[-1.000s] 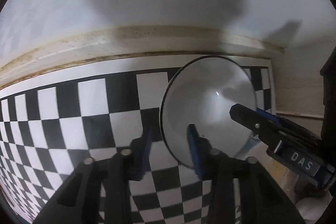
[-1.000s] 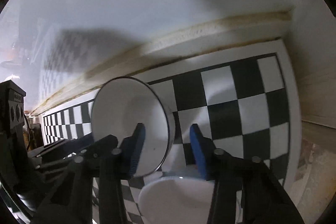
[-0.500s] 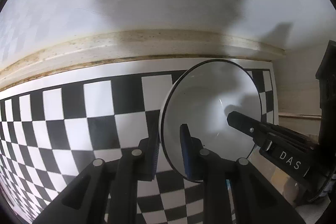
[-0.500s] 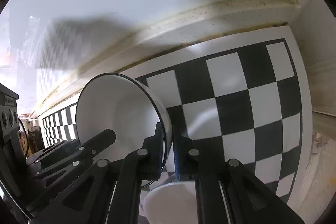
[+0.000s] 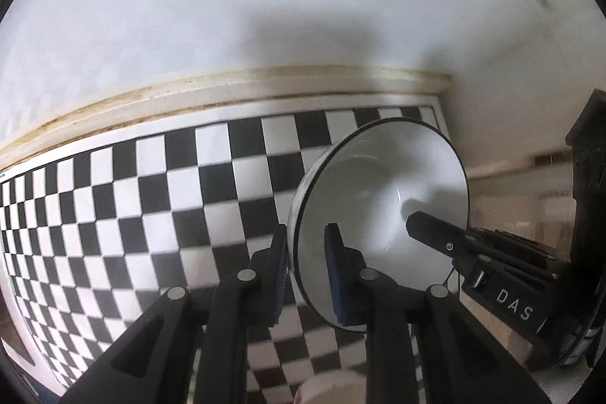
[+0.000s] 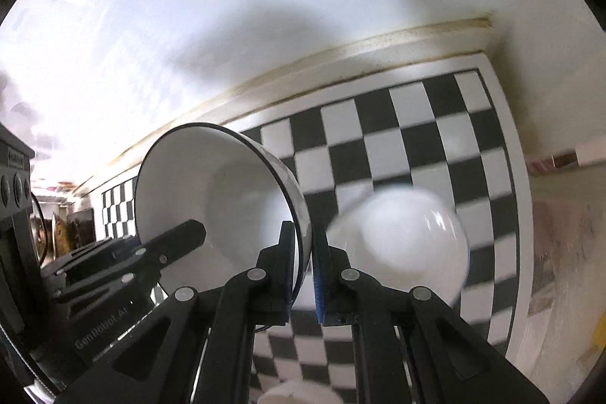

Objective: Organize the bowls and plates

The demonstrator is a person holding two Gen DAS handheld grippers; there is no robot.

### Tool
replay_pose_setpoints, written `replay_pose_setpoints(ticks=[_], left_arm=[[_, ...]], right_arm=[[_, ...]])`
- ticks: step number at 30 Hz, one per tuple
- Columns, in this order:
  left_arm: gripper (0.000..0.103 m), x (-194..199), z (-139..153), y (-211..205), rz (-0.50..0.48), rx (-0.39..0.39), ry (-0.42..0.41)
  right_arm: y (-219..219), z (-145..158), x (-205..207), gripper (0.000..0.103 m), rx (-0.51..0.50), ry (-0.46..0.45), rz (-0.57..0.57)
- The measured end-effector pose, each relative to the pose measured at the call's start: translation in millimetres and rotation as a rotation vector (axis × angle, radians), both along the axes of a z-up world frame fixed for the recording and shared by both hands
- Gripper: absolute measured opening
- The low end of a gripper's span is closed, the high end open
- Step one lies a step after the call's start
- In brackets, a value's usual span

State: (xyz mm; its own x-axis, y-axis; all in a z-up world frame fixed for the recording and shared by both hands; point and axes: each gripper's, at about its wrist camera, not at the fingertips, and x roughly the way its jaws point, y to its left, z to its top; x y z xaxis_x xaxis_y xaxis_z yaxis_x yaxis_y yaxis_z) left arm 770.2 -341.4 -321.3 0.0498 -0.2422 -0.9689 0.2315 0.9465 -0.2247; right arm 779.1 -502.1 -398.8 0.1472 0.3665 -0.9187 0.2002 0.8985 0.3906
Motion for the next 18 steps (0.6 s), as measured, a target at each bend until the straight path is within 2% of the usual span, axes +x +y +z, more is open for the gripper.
replay_pose_setpoints(ticks=[2, 7, 9, 15, 18], left_arm=[[0.017, -17, 10, 1, -0.022, -0.003, -0.003], [0.017, -74, 11, 7, -0.09, -0.007, 0.013], [0.017, -96, 8, 9, -0.114, -0.014, 0.033], [0.017, -147, -10, 15, -0.168, -0.001, 0.077], [0.017, -167, -21, 21, -0.193, 0.016, 0.104]], right_arm=[[8, 9, -26, 0.01, 0.001, -0.004, -0.011], [15, 21, -89, 0.01, -0.002, 0.006, -0.045], [4, 25, -117, 0.01, -0.004, 0.018, -0.057], [14, 17, -190, 0.011, -0.01, 0.066, -0.067], [20, 6, -212, 0.011, 0.004, 0.099, -0.071]])
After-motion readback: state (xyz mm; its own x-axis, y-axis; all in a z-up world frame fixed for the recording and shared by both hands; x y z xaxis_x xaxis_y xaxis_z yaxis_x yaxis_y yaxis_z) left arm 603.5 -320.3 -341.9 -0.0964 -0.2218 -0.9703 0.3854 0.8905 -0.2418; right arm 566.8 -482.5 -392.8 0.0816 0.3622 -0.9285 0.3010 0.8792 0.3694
